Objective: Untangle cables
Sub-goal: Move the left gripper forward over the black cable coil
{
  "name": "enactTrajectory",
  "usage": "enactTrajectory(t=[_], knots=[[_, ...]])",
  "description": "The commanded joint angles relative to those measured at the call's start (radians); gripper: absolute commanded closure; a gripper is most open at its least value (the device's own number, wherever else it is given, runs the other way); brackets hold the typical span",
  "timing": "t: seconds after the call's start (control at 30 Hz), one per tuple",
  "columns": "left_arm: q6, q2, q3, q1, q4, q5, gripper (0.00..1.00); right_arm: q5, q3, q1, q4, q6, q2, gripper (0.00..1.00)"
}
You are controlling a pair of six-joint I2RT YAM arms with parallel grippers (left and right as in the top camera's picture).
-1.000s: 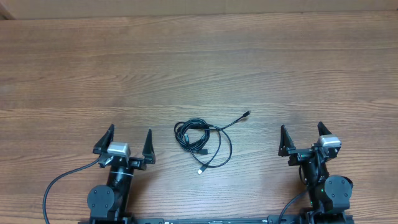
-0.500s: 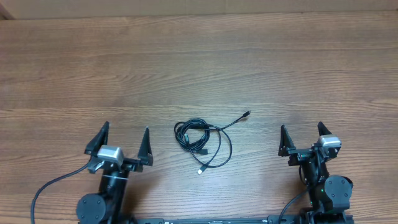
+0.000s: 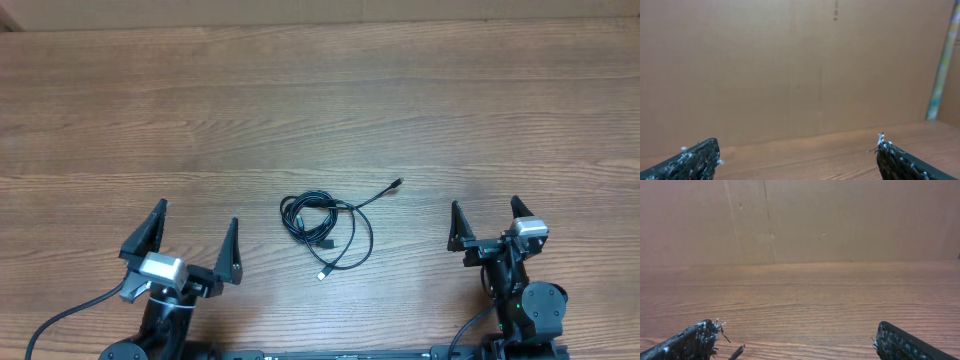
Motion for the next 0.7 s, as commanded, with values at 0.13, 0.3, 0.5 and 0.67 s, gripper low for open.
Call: enactTrajectory(t=[0.13, 0.3, 0.5, 0.67], knots=[[-0.096, -0.007, 0.044, 0.009, -0.01, 0.07, 0.0, 0.009, -0.01, 0.003, 0.007, -0.005, -0.008, 0.0], [-0.073, 0.009, 0.143, 0.009, -0.093, 0.069, 0.01, 0.009, -0.01, 0.003, 0.007, -0.005, -0.008, 0.0], [-0.074, 0.14, 0.336, 0.009, -0.343, 0.134, 0.0, 0.009, -0.01, 0.003, 0.007, -0.005, -0.008, 0.0], [-0.073, 0.334, 0.499, 0.009, -0.488, 0.19, 0.01, 0.009, -0.01, 0.003, 0.007, -0.005, -0.008, 0.0]])
